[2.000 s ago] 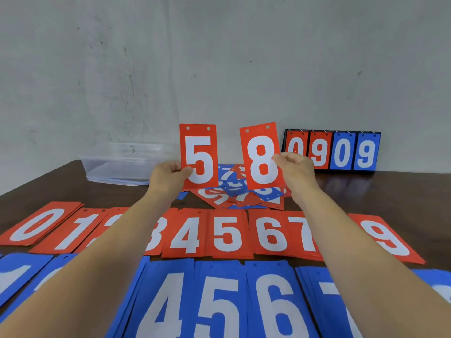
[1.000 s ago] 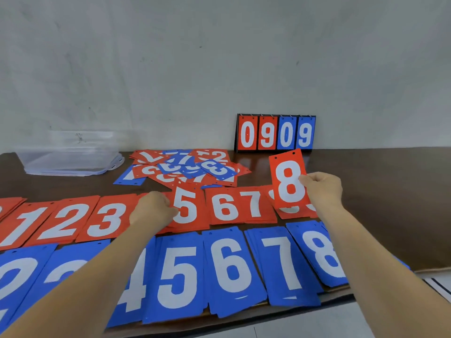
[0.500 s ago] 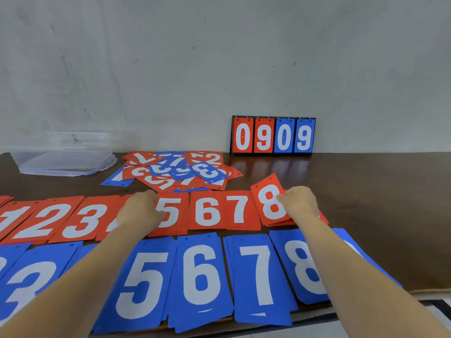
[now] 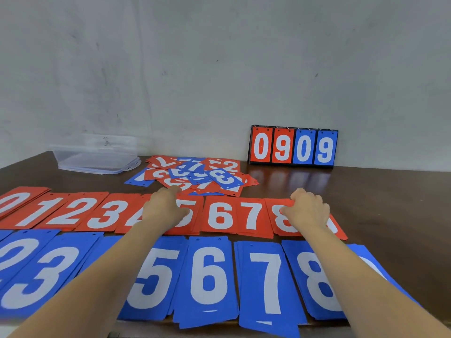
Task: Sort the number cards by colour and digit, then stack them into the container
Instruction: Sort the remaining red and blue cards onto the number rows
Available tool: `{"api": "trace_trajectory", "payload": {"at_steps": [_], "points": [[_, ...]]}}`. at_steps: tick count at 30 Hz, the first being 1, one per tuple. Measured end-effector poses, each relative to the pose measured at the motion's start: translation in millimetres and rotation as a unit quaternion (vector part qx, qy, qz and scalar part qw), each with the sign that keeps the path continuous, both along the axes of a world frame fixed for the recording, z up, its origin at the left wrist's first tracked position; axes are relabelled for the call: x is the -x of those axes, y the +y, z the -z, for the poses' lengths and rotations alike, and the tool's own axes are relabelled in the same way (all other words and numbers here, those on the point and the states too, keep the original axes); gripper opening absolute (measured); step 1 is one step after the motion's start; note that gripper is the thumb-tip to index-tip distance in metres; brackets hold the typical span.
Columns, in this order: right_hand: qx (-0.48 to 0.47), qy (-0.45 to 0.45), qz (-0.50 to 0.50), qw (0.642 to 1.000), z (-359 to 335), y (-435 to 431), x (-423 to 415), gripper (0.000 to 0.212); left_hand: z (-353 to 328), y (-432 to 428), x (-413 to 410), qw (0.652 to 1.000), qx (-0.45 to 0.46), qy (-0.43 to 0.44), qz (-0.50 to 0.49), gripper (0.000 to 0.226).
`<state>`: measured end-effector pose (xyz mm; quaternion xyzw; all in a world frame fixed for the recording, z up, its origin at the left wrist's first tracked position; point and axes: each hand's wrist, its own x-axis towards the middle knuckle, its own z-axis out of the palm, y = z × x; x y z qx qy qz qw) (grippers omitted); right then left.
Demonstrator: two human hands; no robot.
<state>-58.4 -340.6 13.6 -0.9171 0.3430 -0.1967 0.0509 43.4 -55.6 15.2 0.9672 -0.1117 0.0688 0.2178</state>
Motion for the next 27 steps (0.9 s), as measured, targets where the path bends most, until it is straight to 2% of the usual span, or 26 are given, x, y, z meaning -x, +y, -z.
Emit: {"api": "trace_trajectory", "payload": {"at_steps": [9,18,23,27], "points": [[-0.025,-0.030,-0.070,0.997,-24.2,43.3,-55.7,0.035,-18.3,19.7,-41.7,1.000,0.005,-0.002,0.011,0.062],[-0.050,0.003,-0.070,0.996,-33.3,70.7,-121.1,0.035,-29.5,35.4,-119.8,0.999,0.010,0.000,0.033,0.056],[-0.070,0.021,-0.060,0.996,-20.2,71.9,-151.7,0.044,-20.0,19.4,-155.6,0.998,0.038,0.004,0.057,0.052],[-0.067,0.051,-0.053,0.995,-5.7,66.7,-169.8,0.061,-6.2,-2.6,-175.6,0.996,0.033,0.010,0.085,0.062]]}}
